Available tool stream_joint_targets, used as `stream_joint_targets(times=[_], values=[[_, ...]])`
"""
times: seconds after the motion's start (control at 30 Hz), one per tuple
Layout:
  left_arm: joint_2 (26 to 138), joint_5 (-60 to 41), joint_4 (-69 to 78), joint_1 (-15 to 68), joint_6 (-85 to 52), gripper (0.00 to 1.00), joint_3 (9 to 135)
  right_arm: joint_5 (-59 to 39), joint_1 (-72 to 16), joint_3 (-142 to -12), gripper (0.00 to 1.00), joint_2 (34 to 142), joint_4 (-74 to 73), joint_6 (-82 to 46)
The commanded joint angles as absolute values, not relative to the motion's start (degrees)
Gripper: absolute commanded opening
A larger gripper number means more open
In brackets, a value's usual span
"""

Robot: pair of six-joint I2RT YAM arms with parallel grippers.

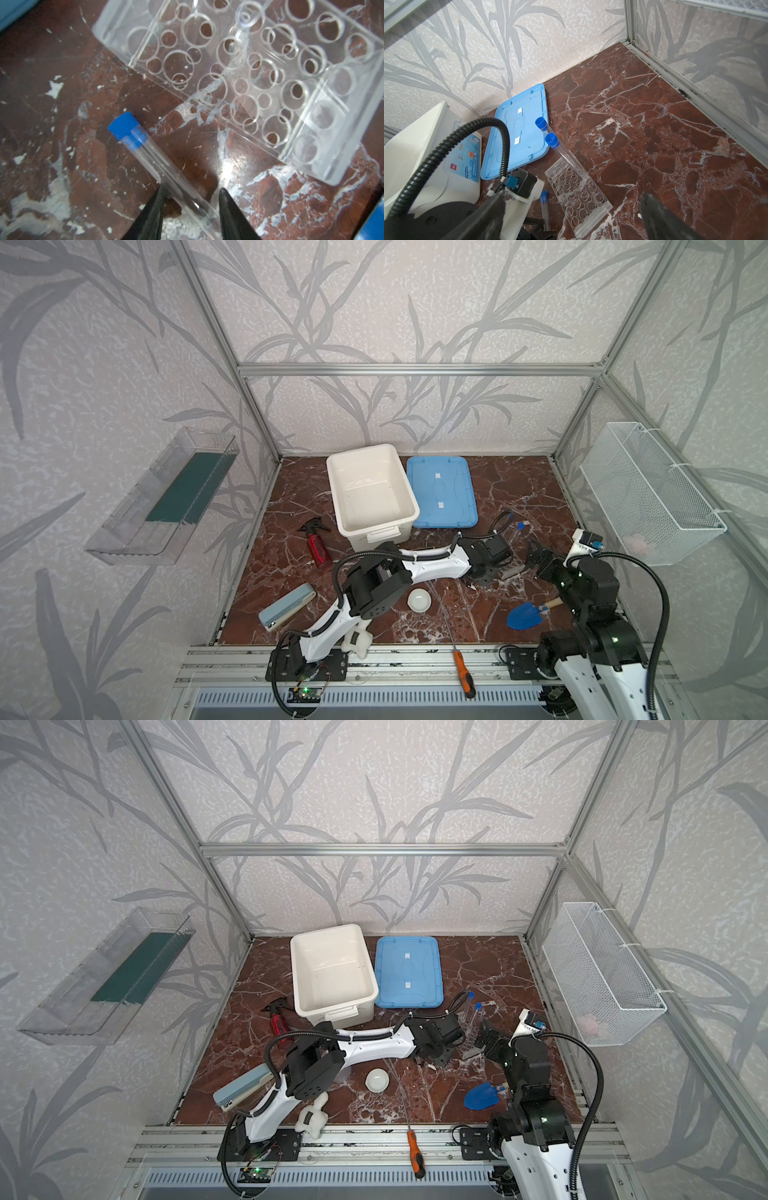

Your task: Organize the chemistry lab equipment

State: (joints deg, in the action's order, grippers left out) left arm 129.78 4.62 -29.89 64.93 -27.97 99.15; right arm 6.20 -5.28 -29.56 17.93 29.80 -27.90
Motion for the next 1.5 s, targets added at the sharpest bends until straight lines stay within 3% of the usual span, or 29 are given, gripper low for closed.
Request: stream_joint_targets(times=[0.0,0.1,0.57,0.67,1.2,1.4,1.47], values=[[127.35,5.06,-32.90,64.90,-27.38,0.42,93.36,6.29,-5.10,-30.15,0.99,18.38,29.63,-28.48],[124.61,4.02,-32.33,64.88,-27.25,0.35,90.65,4.36,-5.10,-29.82,0.99,19.51,29.18,-28.75],[120.48,-4.20,-37.67,65.59,-27.11,0.32,85.46,1.45,-5.10,-28.52,0.99,21.79,28.72,-28.48],[120.43,-3.63,-38.29,65.64,-27.30,0.24,85.76,1.05,-5.10,-28.30,0.99,22.46,28.56,-28.39],[118.66,-4.90,-42.59,66.01,-28.29,0.30,84.07,0.94,-5.08,-27.25,0.99,21.97,28.48,-28.48],[119.53,-4.92,-42.15,66.01,-28.02,0.25,84.68,0.44,-5.11,-27.14,0.99,21.41,28.87,-28.60],[118.76,-4.52,-41.04,65.93,-28.02,0.18,83.96,0.43,-5.10,-27.25,0.99,21.11,29.22,-28.26]])
